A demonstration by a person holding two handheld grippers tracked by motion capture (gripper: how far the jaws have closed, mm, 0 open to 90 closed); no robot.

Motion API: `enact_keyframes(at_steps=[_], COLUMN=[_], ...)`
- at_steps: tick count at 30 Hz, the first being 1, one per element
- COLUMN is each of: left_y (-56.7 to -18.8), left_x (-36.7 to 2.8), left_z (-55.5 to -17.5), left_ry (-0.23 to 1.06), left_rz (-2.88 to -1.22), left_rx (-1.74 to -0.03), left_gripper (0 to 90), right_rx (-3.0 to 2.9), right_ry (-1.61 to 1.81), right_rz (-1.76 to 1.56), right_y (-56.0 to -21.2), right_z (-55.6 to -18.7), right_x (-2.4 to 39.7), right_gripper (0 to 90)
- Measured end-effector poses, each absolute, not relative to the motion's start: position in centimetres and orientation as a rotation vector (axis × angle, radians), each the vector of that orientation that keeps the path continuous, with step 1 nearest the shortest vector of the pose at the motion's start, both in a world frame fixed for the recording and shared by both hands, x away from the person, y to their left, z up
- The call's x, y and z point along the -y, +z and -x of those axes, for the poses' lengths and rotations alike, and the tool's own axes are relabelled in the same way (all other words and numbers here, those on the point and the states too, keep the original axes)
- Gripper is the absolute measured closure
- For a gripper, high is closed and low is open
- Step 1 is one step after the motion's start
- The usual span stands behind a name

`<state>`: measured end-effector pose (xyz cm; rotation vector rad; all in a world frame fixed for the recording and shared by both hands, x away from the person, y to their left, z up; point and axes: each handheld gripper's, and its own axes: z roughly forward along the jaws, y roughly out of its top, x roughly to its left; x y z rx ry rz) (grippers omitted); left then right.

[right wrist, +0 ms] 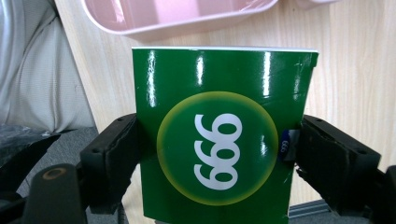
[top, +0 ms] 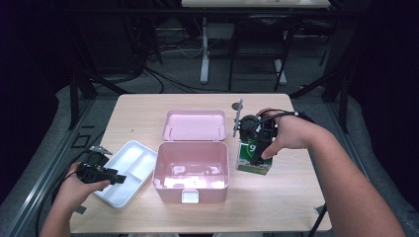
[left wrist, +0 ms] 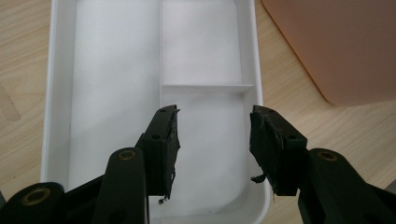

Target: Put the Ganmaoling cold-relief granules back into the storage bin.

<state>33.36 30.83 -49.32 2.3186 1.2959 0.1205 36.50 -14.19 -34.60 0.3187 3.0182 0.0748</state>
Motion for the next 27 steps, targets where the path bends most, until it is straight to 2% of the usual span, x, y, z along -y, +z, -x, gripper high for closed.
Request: enact_keyframes(at_steps=[8,27], left_y=[-49.1,-49.3], left_x=[-30.9,-31.0], left_z=[-33.3,-33.3], left_ry=[0.129,0.135], left_rz=[-2.314,-2.317], left_rx=[-1.298,-1.305], left_gripper=[51.9,51.9], right_rx=[-3.023,-3.064], right_ry=[0.071,0.079], right_rz=[-0.280,-0.134], right_y=[-33.5,-34.1], right_z=[-36.5,-37.0], right_x=[12.9,6.4], right_gripper=[17.7,17.7])
